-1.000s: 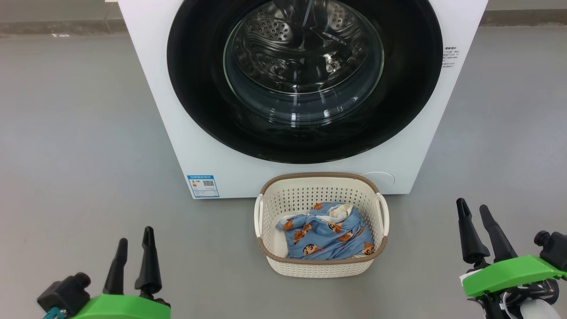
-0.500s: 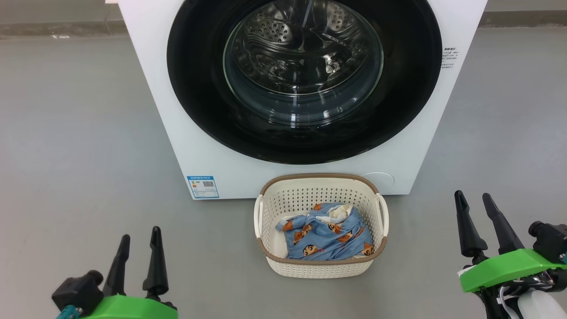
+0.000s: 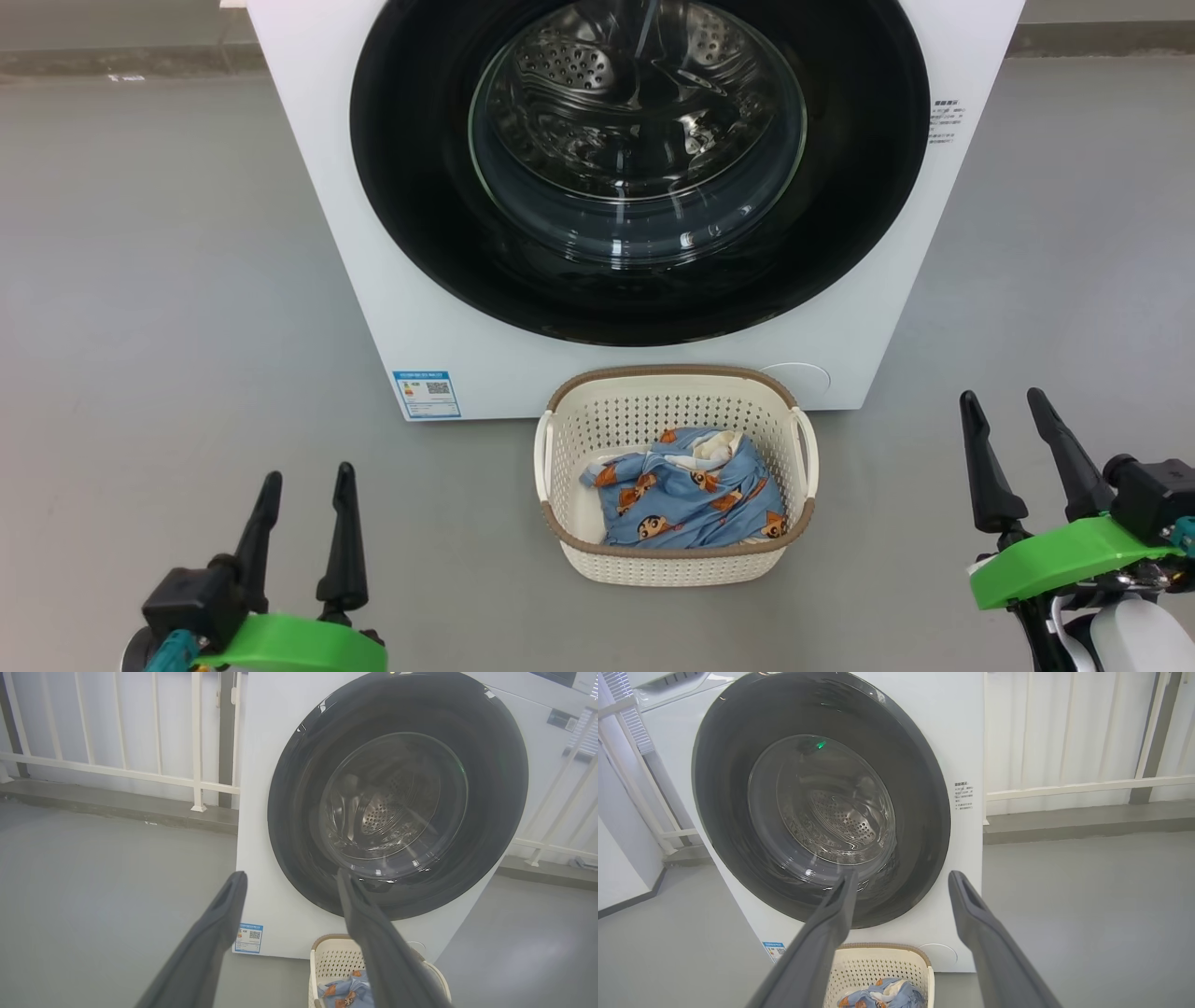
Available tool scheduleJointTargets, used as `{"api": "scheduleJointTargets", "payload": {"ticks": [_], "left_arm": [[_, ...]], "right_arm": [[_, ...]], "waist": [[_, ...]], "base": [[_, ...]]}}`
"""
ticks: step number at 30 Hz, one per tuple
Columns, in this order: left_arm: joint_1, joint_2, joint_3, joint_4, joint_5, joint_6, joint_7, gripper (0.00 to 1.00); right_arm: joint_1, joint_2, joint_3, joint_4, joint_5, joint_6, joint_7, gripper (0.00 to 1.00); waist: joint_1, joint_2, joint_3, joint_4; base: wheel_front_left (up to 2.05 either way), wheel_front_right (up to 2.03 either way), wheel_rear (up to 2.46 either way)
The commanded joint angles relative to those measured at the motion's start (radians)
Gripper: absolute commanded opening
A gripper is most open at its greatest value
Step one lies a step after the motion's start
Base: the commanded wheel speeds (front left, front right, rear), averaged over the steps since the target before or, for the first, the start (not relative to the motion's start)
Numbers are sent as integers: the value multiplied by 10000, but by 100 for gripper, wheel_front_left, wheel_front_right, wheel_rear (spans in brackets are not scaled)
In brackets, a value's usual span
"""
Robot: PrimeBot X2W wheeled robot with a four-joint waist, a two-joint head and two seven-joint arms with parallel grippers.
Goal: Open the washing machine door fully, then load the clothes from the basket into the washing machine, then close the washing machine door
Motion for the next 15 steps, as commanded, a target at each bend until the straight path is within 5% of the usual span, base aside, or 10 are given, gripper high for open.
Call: {"api": "scheduleJointTargets", "payload": {"ticks": [1,15], "left_arm": [[-485,138,218,-237,303,-61,-146,100],[-554,147,144,-207,1229,-59,-400,100]], "right_arm": [[-404,-135,82,-179,-355,44,-156,100],[-506,-123,5,-71,-1391,46,-297,100]], "waist": [[0,0,-1,0],[0,0,13,8]], "base": [[0,0,0],[0,0,0]]}}
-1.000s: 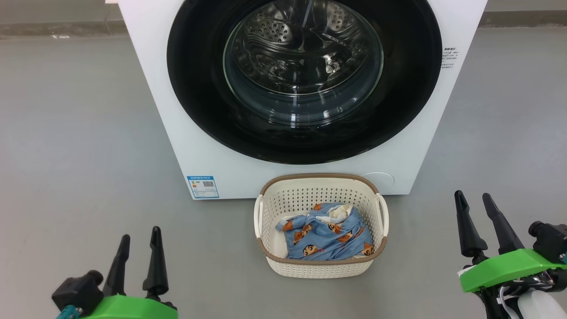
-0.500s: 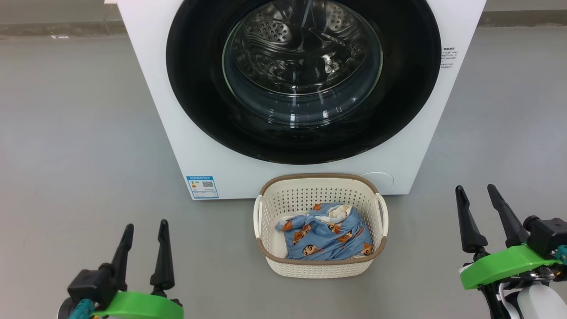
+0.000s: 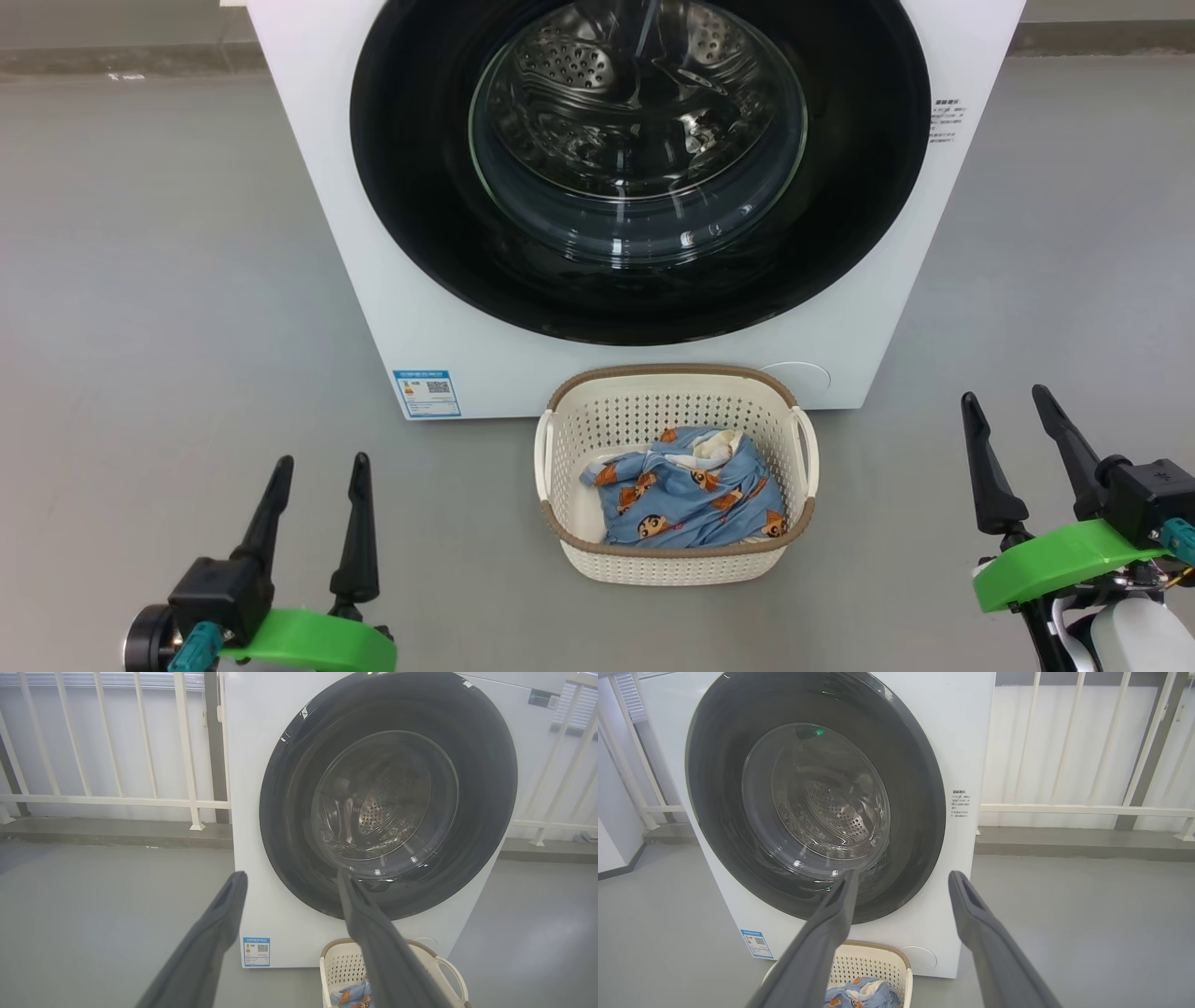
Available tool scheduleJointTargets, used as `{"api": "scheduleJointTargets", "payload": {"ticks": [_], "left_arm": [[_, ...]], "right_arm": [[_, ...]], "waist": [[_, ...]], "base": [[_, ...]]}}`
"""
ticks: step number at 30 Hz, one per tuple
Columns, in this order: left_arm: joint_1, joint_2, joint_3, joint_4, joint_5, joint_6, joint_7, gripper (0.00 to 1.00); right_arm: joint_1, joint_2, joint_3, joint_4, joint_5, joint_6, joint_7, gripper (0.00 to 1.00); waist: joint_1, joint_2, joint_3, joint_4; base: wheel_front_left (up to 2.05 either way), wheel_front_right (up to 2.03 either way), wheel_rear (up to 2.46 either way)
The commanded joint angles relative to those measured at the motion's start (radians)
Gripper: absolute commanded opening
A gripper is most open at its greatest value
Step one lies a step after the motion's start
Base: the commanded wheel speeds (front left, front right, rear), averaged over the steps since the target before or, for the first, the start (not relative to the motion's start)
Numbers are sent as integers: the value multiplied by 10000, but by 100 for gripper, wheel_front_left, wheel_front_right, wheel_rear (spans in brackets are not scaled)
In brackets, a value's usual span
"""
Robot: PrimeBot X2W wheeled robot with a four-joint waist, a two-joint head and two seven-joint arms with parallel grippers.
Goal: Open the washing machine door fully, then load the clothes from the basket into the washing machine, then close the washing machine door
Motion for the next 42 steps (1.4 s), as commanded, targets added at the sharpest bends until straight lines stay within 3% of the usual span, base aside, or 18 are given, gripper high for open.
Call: {"api": "scheduleJointTargets", "payload": {"ticks": [1,42], "left_arm": [[-396,143,311,-209,82,-56,-107,100],[-383,143,377,-474,-132,-191,-107,100]], "right_arm": [[-471,-123,212,-204,-36,46,-124,100],[-397,-78,168,-318,155,46,-124,100]], "waist": [[0,0,1,2],[0,0,82,-68]], "base": [[0,0,0],[4,4,-7]]}}
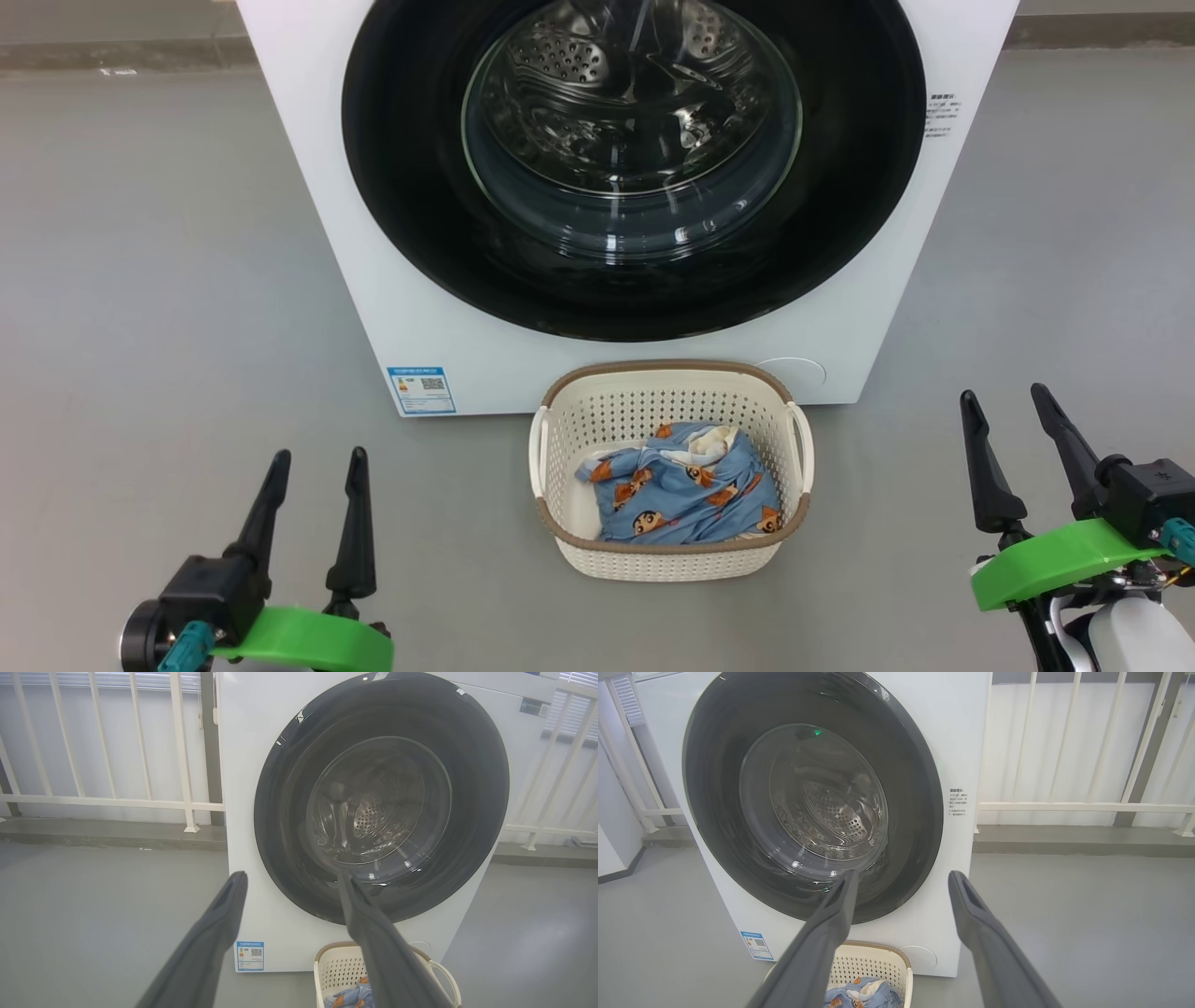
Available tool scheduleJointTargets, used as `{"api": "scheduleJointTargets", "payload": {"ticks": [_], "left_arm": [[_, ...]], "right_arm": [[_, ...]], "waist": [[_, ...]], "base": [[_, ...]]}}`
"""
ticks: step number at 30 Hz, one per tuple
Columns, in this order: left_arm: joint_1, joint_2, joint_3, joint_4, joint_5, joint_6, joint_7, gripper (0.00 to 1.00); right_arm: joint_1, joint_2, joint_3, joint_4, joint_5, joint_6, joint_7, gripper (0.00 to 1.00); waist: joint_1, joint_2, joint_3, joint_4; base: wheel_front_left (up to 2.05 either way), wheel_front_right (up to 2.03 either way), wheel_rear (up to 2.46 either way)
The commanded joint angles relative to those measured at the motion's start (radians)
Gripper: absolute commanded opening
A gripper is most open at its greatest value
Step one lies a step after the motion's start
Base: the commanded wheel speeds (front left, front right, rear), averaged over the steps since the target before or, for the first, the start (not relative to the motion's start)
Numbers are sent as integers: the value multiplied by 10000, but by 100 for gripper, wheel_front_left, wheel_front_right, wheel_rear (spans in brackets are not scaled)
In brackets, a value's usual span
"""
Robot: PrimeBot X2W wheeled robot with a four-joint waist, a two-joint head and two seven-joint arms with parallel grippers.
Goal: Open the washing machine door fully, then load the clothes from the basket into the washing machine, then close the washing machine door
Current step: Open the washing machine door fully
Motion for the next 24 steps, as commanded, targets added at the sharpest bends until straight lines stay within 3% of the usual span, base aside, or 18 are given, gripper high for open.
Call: {"api": "scheduleJointTargets", "payload": {"ticks": [1,24], "left_arm": [[-378,141,327,-331,-7,-20,-105,100],[-284,141,332,-397,-229,-64,-105,100]], "right_arm": [[-395,-147,206,-262,119,46,-122,100],[-357,-131,252,-193,154,46,-122,100]], "waist": [[0,0,14,-5],[0,0,-80,-17]], "base": [[52,52,-105],[98,98,-196]]}}
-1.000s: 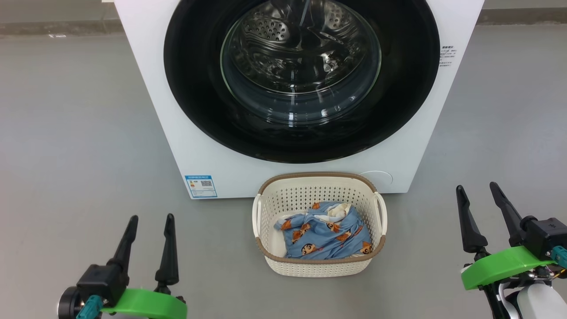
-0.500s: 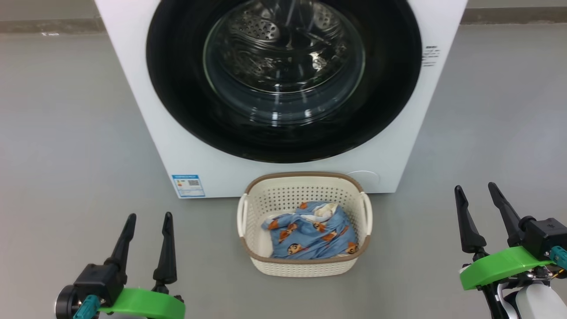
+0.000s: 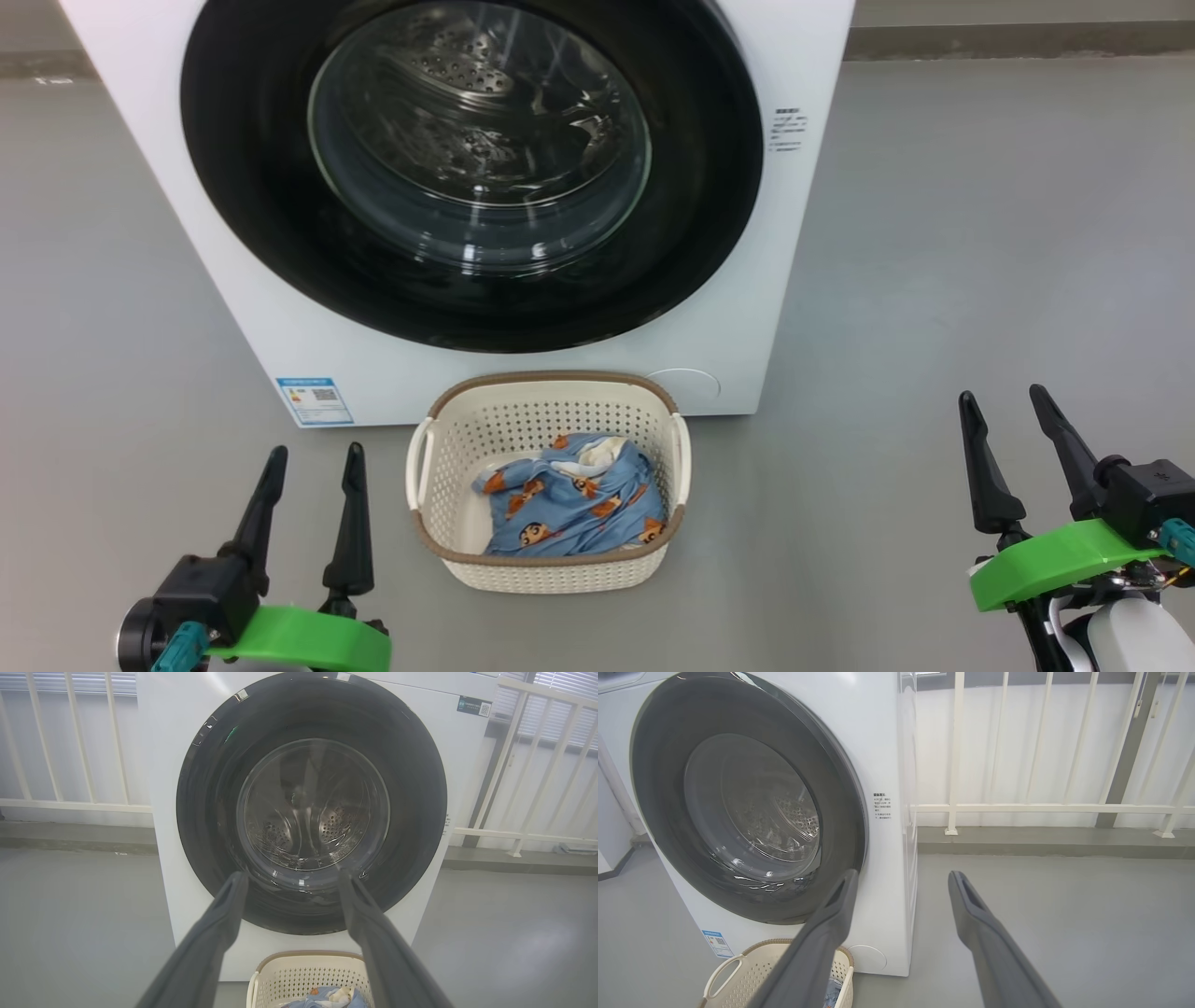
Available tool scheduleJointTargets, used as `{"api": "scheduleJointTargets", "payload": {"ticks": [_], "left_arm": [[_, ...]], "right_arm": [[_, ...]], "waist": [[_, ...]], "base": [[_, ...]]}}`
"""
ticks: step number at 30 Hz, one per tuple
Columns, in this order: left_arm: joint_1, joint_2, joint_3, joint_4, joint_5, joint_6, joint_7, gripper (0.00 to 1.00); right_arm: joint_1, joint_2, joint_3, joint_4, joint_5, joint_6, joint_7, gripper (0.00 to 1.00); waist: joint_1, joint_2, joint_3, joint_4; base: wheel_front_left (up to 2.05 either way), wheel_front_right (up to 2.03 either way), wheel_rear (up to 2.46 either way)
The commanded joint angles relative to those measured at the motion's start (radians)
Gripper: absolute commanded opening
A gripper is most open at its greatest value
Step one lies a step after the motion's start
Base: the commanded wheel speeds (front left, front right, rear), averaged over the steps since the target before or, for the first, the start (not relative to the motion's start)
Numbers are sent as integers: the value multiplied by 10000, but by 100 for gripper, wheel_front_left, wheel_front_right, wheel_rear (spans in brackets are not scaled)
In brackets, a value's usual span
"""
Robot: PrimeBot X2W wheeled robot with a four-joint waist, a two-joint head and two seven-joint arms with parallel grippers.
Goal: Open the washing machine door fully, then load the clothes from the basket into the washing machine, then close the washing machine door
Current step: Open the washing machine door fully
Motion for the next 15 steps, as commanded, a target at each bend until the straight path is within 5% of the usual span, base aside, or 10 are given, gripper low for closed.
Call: {"api": "scheduleJointTargets", "payload": {"ticks": [1,15], "left_arm": [[-286,122,311,-269,-124,-45,-65,100],[-237,122,294,-292,-133,-49,-65,100]], "right_arm": [[-348,-148,230,-210,148,46,-122,100],[-303,-156,242,-211,231,46,-122,100]], "waist": [[0,0,-1,-3],[0,0,-18,-83]], "base": [[53,53,-106],[11,11,-22]]}}
